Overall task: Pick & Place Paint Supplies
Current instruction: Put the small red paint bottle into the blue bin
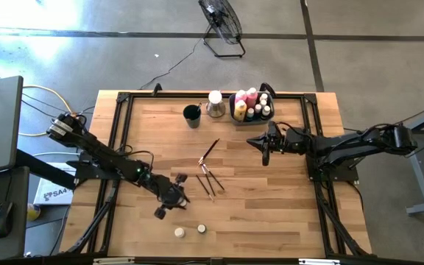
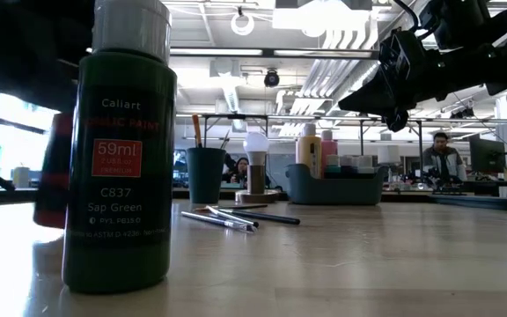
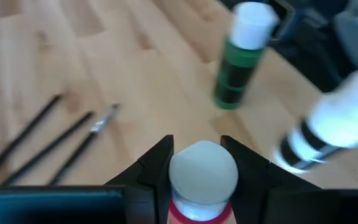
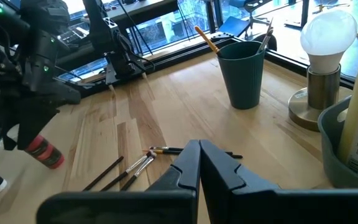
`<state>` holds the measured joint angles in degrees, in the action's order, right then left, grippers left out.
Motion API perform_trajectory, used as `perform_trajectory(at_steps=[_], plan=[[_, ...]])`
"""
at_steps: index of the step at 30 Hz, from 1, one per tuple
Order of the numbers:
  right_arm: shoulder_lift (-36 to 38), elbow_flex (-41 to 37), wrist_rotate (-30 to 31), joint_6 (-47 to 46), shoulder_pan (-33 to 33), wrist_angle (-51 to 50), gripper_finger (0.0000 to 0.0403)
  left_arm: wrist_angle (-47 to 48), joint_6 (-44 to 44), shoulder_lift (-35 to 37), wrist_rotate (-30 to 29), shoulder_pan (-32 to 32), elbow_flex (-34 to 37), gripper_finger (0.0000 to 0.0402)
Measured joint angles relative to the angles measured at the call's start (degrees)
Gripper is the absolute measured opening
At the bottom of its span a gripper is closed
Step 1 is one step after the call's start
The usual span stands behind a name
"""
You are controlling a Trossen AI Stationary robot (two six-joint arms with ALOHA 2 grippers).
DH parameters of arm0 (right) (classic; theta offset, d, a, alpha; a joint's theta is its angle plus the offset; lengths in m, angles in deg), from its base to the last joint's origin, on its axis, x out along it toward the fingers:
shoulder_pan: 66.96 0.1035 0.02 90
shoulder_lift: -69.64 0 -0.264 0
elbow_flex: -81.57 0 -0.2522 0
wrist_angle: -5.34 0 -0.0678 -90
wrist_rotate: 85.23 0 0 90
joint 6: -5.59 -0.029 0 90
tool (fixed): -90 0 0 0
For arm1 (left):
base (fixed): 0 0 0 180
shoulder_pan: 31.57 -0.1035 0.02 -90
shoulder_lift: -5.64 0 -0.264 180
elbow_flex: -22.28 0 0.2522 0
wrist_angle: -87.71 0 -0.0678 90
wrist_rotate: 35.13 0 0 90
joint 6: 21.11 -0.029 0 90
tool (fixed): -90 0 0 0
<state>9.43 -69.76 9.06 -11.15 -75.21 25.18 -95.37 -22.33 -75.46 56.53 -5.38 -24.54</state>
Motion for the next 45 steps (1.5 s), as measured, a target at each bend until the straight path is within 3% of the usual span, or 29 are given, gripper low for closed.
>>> perform_trajectory(at_steps=[5, 13, 18, 21, 27, 32, 35, 40, 45], plan=[[-0.01, 0.0, 0.02, 0.02, 0.0, 0.0, 0.0002, 3.88, 0.0, 0.0, -7.02, 0.02, -3.19, 0.0129], [0.0, 0.0, -0.15, 0.04, 0.02, 0.0, 0.0002, 4.61, -0.29, 0.0, -22.31, -0.65, -8.48, 0.0113], [0.0, 0.0, -0.35, 0.04, 0.02, 0.0, 0.0002, 2.98, -0.42, 0.0, -23.22, -5.43, -10.3, 0.0127], [0.0, 0.0, -0.71, 0.04, 0.02, -0.02, 0.0002, 0.4, 0.11, -0.18, -22.16, -10.2, -10.58, 0.0127], [0.0, 0.0, -3.88, 0.04, 0.02, -0.03, 0.0002, -6.09, 3.65, -1.15, -10.4, -20.43, -10.65, 0.0113], [0.0, 0.0, -4.48, 0.04, 0.02, -0.04, 0.0002, -7.74, 6.29, -3.01, -6.18, -26.49, -10.58, 0.0125], [0.0, 0.0, -4.46, 0.04, 0.02, -0.04, 0.0002, -7.94, 7.72, -5.06, -5.85, -28.95, -10.58, 0.0128], [-0.02, 0.0, -4.46, 0.04, 0.02, -0.02, 0.0002, -13.74, 9.38, -9.66, -0.5, -30.9, -10.58, 0.0117], [0.0, 0.0, -4.46, 0.04, 0.02, -0.02, 0.0002, -18.08, 9.18, -13.76, -1.01, -30.69, -11.68, 0.0121]])
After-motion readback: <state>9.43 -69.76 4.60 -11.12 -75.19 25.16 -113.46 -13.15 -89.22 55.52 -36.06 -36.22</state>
